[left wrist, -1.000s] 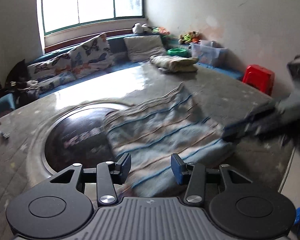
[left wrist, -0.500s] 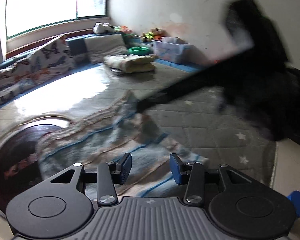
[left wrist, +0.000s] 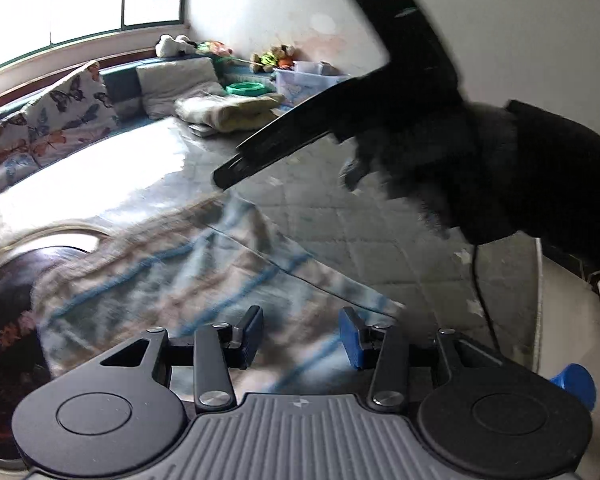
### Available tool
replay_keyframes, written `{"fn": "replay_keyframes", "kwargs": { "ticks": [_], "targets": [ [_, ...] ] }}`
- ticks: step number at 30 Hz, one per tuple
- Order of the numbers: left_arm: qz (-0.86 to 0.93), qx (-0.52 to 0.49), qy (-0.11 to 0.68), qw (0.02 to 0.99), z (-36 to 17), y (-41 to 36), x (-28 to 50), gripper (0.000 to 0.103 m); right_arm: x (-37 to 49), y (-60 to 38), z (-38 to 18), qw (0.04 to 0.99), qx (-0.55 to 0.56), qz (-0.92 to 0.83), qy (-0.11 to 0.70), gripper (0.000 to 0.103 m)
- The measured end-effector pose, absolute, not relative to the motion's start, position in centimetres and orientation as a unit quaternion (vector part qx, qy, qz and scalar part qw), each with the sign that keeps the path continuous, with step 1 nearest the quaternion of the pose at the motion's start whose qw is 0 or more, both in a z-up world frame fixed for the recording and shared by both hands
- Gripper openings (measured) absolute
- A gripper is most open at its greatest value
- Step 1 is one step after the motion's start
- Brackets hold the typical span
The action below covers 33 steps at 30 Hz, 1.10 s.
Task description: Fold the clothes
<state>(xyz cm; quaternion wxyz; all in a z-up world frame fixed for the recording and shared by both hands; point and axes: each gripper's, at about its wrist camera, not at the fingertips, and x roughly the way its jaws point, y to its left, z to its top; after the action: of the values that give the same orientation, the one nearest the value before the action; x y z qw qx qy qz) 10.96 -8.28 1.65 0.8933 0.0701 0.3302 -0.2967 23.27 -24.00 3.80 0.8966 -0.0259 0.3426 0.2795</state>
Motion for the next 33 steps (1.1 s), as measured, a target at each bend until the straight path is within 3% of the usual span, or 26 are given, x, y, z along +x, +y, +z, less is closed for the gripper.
{"fn": "replay_keyframes", "kwargs": {
  "ticks": [10, 15, 33],
  "targets": [
    [-0.158, 0.057, 0.337, 0.926, 1.7, -2.2, 17.9, 0.045, 24.3, -22.8, 1.5, 0.866, -0.016, 0.317, 0.385, 0.027],
    [-0.133, 0.015, 0.37, 0.919, 0.3, 0.3, 20.8, 0.037, 24.0, -22.9, 1.6, 0.865, -0.009, 0.318, 0.388, 0.022],
    [-0.233, 0.072, 0.332, 0.911, 2.4, -3.7, 9.2, 0.037, 15.4, -21.2, 3.1, 0.839, -0.079, 0.37, 0.391, 0.024]
  ]
}}
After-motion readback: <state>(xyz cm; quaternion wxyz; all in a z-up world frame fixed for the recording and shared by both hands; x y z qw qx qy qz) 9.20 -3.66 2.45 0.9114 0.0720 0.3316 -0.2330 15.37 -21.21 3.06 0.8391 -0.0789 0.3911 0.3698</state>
